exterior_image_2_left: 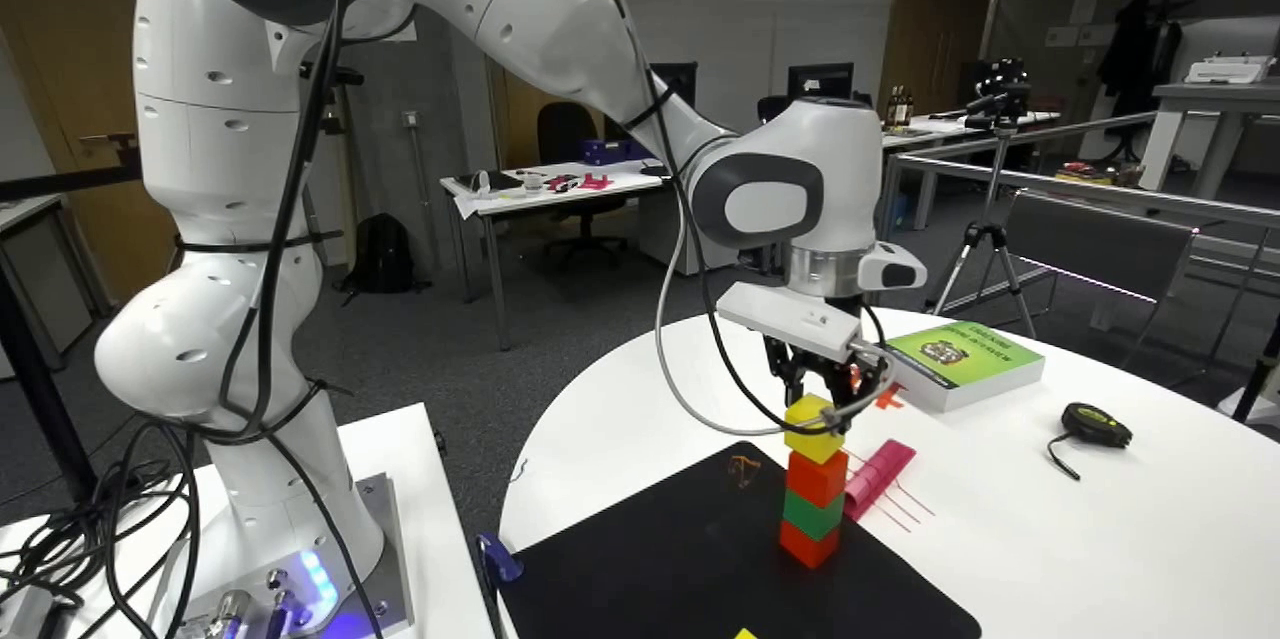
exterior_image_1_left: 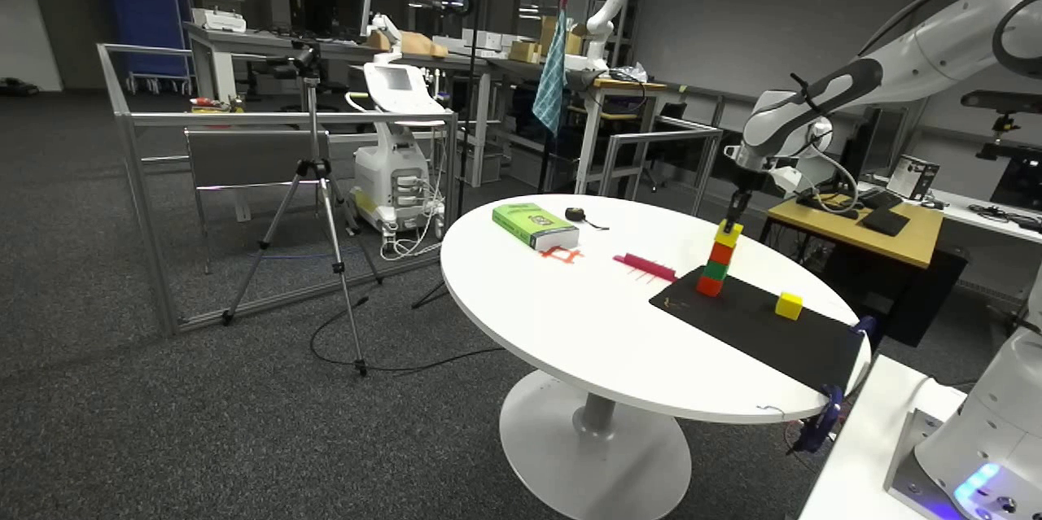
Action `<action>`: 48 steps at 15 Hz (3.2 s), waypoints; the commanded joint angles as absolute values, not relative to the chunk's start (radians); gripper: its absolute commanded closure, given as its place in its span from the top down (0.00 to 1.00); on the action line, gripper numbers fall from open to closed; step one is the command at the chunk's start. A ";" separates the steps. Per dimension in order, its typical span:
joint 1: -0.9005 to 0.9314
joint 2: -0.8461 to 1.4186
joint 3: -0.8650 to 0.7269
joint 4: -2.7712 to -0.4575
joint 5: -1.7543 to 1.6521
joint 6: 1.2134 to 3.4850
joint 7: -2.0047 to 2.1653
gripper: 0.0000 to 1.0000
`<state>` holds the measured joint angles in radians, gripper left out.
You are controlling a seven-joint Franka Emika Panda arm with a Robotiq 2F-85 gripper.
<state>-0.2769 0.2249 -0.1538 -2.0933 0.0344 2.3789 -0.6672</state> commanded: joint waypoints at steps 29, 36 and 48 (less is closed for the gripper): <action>-0.291 0.201 -0.164 -2.085 0.007 2.346 -0.599 1.00; -0.325 0.048 -0.225 -2.208 -0.007 2.330 -0.654 1.00; -0.404 0.059 -0.343 -2.361 0.091 2.461 -1.045 1.00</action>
<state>-0.3831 0.0663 -0.3413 -2.3012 -0.0028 2.3773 -0.9113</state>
